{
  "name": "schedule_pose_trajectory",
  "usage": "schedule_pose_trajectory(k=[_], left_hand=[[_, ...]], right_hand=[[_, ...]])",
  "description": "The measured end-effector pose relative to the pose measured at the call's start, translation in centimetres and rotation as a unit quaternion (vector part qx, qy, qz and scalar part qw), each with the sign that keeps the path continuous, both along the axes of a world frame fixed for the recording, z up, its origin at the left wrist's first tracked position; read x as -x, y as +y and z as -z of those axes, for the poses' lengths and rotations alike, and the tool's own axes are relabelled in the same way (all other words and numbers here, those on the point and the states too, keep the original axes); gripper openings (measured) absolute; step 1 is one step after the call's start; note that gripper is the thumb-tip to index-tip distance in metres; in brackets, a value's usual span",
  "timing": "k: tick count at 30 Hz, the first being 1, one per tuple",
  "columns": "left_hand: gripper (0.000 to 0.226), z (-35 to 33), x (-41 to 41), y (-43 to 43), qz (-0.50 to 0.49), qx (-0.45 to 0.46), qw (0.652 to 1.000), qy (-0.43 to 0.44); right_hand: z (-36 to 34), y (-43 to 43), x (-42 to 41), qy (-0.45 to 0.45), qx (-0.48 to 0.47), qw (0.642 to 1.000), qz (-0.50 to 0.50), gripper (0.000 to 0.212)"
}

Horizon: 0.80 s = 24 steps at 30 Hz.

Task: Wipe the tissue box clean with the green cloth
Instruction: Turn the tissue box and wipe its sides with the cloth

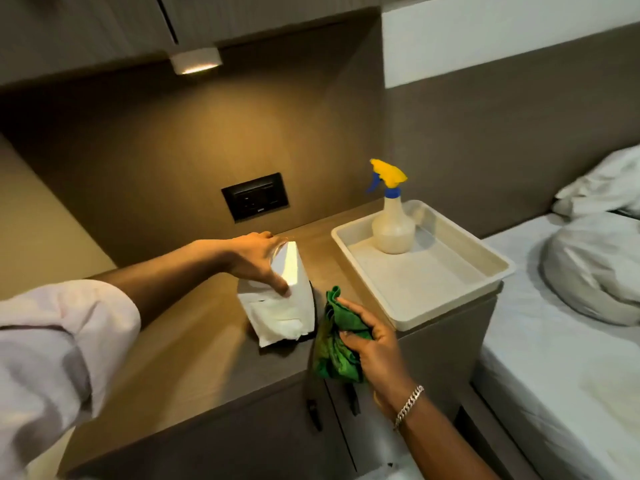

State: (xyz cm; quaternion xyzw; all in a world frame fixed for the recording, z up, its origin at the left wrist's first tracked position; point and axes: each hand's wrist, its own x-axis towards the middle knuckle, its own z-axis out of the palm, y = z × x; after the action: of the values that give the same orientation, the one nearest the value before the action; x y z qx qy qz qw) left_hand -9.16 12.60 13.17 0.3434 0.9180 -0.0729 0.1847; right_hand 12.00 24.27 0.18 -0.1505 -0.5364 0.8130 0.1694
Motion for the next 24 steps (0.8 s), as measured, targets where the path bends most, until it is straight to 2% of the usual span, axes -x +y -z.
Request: schedule_pose_trajectory(k=[4,8,9,11,13,15,17,19,22,24], left_hand=[[0.127,0.8,-0.9,-0.6,-0.128,0.039,0.988,0.077],[0.132,0.9,-2.2,-0.4,-0.276,0.052,0.956,0.083],[0.125,0.8,-2.5,0.0,-0.301,0.054,0.95,0.063],[0.111,0.3,-3.2,1.0,-0.359,0.05,0.932,-0.034],[0.118,-0.2,-3.7,1.3,-0.437,0.057,0.892,-0.096],[0.131,0.1,-3.6,0.6,-0.467,0.054,0.878,-0.092],[0.136,1.0,-3.4,0.1,-0.459,0.035,0.885,-0.07],[0.125,2.0,-2.9,-0.5,-0.389,0.018,0.921,-0.002],[0.091,3.3,-2.1,-2.2,-0.143,-0.006,0.988,0.062],[0.075,3.8,-1.5,-3.1,-0.002,-0.026,0.997,0.073]], right_hand=[[0.5,1.5,0.8,0.015,0.003,1.0,-0.018,0.057],[0.7,2.1,1.7,0.016,-0.006,0.999,-0.049,0.056],[0.6,1.9,1.8,0.019,-0.003,0.998,-0.06,0.056],[0.3,1.0,2.3,0.026,-0.001,0.997,-0.075,0.057],[0.1,-0.1,2.7,0.026,-0.019,0.996,-0.083,0.054],[0.0,-1.1,2.9,0.026,-0.048,0.996,-0.068,0.052],[0.0,-1.6,2.9,0.036,-0.072,0.996,-0.04,0.051],[0.2,-2.1,2.9,0.045,-0.112,0.993,-0.015,0.052],[0.6,-3.1,3.1,0.046,-0.15,0.988,0.004,0.054],[0.7,-3.8,3.4,0.03,-0.17,0.984,0.031,0.054]])
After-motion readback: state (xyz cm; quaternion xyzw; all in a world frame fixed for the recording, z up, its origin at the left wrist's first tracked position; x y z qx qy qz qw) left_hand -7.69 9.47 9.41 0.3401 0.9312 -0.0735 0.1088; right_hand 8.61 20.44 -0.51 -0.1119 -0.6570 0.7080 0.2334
